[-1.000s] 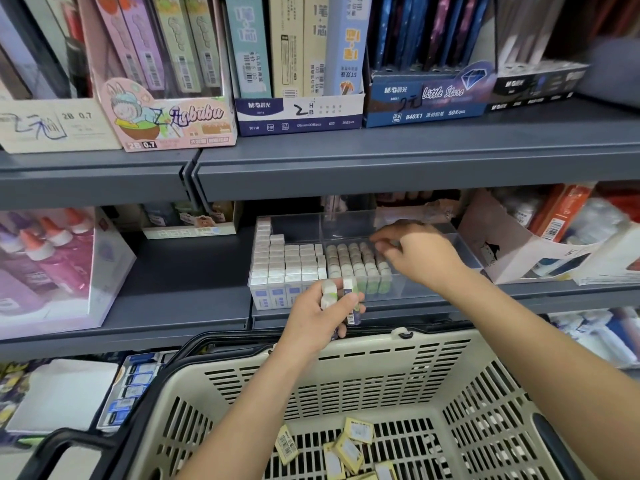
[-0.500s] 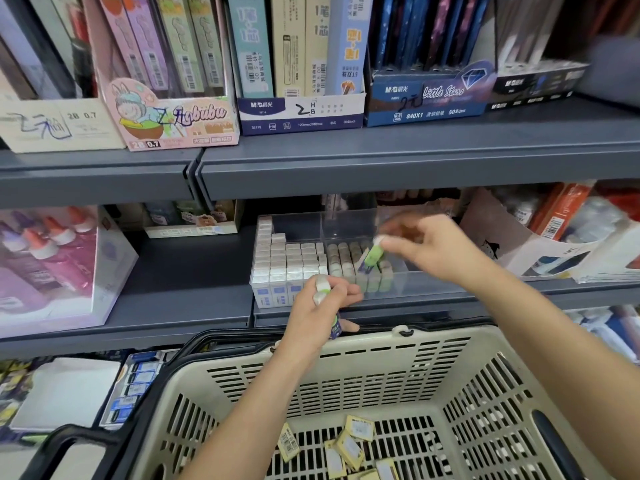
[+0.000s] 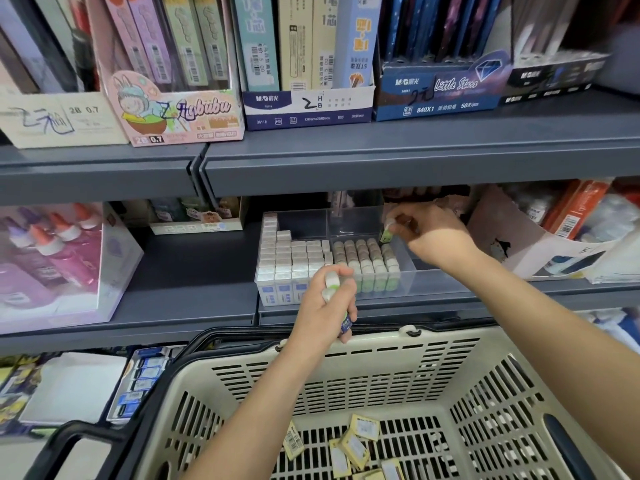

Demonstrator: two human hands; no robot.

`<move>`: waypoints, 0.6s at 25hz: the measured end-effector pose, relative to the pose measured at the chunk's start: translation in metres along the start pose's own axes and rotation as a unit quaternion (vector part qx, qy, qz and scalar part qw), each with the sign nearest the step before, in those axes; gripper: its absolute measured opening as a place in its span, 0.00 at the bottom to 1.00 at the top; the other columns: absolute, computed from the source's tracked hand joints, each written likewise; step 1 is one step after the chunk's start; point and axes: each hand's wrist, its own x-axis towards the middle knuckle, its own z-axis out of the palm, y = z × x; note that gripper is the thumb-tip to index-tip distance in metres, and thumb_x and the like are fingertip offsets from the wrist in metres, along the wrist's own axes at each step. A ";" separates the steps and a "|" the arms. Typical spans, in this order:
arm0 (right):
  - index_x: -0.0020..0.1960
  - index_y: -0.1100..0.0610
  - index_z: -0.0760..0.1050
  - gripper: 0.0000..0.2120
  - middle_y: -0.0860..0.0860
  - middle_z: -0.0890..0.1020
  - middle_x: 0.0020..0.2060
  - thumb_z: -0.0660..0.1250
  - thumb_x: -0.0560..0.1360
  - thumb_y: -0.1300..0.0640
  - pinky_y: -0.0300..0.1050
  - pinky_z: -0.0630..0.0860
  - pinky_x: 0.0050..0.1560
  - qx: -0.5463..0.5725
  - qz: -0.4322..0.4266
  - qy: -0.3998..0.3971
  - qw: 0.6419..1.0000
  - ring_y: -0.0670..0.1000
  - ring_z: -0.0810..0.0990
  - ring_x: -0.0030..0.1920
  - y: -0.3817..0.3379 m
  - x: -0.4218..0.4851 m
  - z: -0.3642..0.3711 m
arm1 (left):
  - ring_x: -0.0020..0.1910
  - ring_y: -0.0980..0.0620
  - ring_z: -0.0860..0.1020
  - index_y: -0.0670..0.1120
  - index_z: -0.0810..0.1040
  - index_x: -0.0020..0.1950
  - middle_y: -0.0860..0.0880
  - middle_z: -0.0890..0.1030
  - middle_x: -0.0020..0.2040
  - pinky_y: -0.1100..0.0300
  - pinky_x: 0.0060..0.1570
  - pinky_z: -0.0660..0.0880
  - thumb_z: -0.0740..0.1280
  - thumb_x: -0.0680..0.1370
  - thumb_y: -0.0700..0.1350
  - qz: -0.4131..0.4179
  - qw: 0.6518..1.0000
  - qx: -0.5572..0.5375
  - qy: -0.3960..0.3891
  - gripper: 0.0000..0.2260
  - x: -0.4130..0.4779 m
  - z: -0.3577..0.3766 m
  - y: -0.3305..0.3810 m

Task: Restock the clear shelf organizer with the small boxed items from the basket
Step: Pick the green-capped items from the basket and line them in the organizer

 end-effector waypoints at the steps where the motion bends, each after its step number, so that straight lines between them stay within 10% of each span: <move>1: 0.49 0.43 0.76 0.05 0.45 0.81 0.45 0.64 0.75 0.50 0.42 0.71 0.43 0.005 0.004 -0.005 1.000 0.51 0.75 0.42 0.000 0.001 0.004 | 0.30 0.55 0.71 0.51 0.73 0.50 0.52 0.73 0.29 0.63 0.22 0.63 0.62 0.78 0.42 -0.008 1.000 -0.002 0.002 0.05 0.000 0.000 0.000; 15: 0.51 0.49 0.76 0.06 0.50 0.82 0.48 0.62 0.76 0.52 0.46 0.76 0.49 -0.043 -0.029 -0.031 0.998 0.55 0.79 0.48 -0.013 -0.015 0.000 | 0.40 0.47 0.72 0.46 0.72 0.48 0.54 0.75 0.30 0.65 0.25 0.66 0.62 0.75 0.32 -0.014 0.999 0.029 -0.004 0.09 -0.001 -0.002 0.000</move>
